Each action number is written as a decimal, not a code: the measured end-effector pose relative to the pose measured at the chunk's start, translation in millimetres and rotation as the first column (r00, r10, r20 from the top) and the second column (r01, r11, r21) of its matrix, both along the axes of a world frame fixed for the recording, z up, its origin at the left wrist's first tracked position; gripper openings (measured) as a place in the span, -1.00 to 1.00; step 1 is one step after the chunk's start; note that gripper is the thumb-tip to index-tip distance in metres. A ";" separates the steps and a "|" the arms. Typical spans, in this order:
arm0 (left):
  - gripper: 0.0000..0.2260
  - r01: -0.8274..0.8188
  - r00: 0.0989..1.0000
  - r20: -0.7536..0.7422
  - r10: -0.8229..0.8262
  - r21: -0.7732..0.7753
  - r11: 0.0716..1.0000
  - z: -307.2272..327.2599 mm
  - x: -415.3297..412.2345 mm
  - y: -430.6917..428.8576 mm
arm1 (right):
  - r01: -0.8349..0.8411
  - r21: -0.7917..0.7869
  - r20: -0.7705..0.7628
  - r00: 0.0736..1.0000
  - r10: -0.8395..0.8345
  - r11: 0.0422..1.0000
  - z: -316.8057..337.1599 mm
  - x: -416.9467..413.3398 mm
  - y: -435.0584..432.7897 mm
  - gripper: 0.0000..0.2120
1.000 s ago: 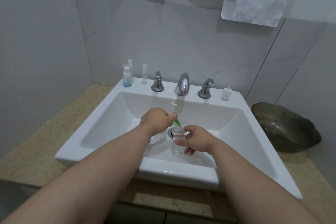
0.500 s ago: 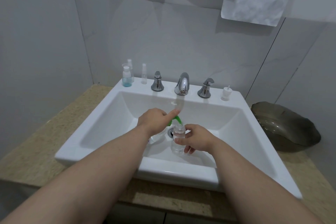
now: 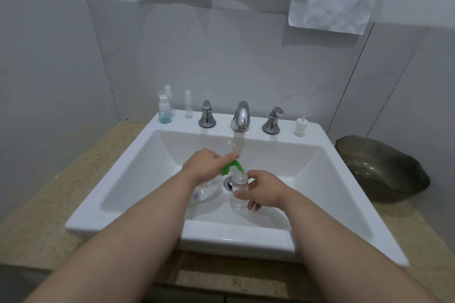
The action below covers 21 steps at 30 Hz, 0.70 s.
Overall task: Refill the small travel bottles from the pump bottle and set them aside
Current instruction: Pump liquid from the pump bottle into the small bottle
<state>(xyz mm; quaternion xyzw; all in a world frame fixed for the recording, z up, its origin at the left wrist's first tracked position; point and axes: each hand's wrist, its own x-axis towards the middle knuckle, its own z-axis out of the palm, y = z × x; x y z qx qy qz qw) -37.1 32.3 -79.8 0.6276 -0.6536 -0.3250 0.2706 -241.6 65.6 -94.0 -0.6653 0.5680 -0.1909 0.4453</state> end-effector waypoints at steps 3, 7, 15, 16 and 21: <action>-0.38 0.012 1.000 -0.020 -0.012 0.000 1.000 -0.9 3.6 -5.6 | 0.001 -0.009 -0.004 1.000 -0.002 1.000 -1.4 0.0 -0.2 -0.72; -0.32 0.031 0.999 0.035 -0.031 -0.006 0.999 -1.6 6.5 -11.5 | 0.000 -0.023 -0.011 1.000 -0.001 1.000 -3.5 -1.9 -1.6 -0.69; -0.31 0.129 0.986 0.090 -0.139 0.111 0.985 14.3 6.5 -15.1 | 0.001 -0.037 -0.020 1.000 -0.002 0.999 -2.3 -2.4 -1.5 -0.69; -0.33 0.151 0.981 0.099 -0.166 0.141 0.978 15.9 6.7 -17.1 | 0.003 -0.039 -0.024 1.000 -0.004 0.999 -2.4 -2.3 -1.4 -0.69; -0.36 0.224 0.967 0.076 -0.244 0.209 0.952 16.4 10.5 -22.8 | 0.004 -0.050 -0.039 0.999 -0.006 0.999 -1.4 -3.6 -1.7 -0.67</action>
